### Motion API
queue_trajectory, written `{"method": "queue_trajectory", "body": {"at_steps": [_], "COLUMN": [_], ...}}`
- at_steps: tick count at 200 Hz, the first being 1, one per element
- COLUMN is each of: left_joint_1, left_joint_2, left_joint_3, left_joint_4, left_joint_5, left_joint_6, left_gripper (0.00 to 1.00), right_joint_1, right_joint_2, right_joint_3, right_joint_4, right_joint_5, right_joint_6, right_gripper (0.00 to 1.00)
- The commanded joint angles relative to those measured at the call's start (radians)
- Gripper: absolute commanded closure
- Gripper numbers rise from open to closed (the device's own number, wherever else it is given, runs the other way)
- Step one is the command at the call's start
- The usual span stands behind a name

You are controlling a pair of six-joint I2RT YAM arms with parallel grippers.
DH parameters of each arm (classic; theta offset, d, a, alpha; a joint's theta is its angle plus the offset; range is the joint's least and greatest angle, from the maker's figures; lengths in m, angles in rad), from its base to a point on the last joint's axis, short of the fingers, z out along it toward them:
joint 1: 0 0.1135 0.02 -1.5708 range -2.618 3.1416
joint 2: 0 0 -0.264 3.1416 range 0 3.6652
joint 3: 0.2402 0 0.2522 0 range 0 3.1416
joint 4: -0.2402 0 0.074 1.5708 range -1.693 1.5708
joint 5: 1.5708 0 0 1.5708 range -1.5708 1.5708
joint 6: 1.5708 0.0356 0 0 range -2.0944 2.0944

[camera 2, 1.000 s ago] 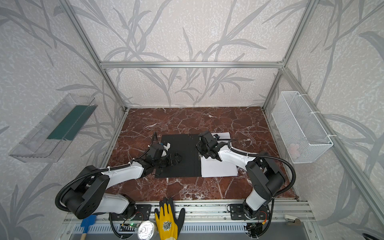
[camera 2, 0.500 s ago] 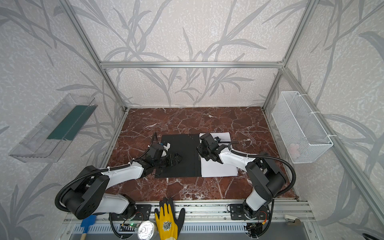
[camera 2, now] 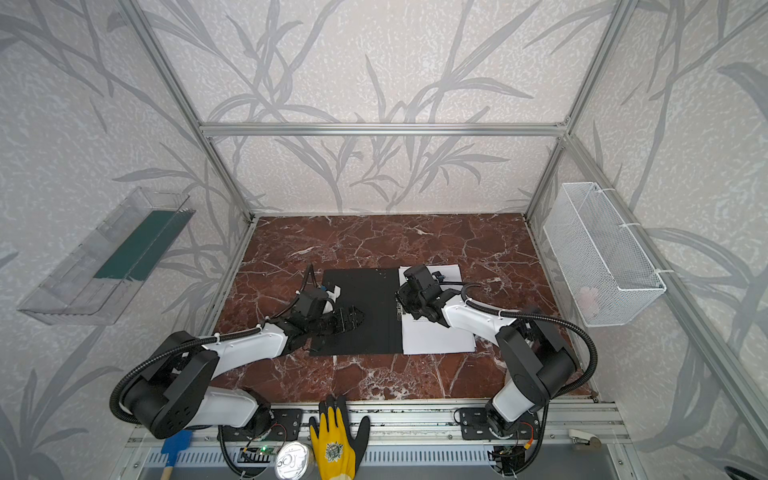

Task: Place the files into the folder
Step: 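Press the silver clip lever flat against the sheets with the right gripper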

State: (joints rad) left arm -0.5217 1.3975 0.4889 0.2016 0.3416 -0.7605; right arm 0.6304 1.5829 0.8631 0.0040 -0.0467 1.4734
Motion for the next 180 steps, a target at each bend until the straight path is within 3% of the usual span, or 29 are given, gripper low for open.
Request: {"method": "queue_trajectory", "body": {"at_steps": [1,180], "left_joint_1": [-0.001,-0.003], "left_joint_2": [0.002,0.002], "left_joint_3": [-0.015,-0.013], "left_joint_4": [-0.041,-0.045], "left_joint_5": [-0.018,-0.021], "left_joint_6": [0.006,0.008], "left_gripper": [0.01,0.01], "right_joint_1": [-0.005,-0.003], "right_joint_2": [-0.007,0.022], "right_joint_3": [-0.016,-0.018], "right_joint_4": [0.036,0.033], "right_joint_5": [-0.020,-0.049], "right_joint_6": [0.004,0.004], "right_gripper": [0.82,0.84]}}
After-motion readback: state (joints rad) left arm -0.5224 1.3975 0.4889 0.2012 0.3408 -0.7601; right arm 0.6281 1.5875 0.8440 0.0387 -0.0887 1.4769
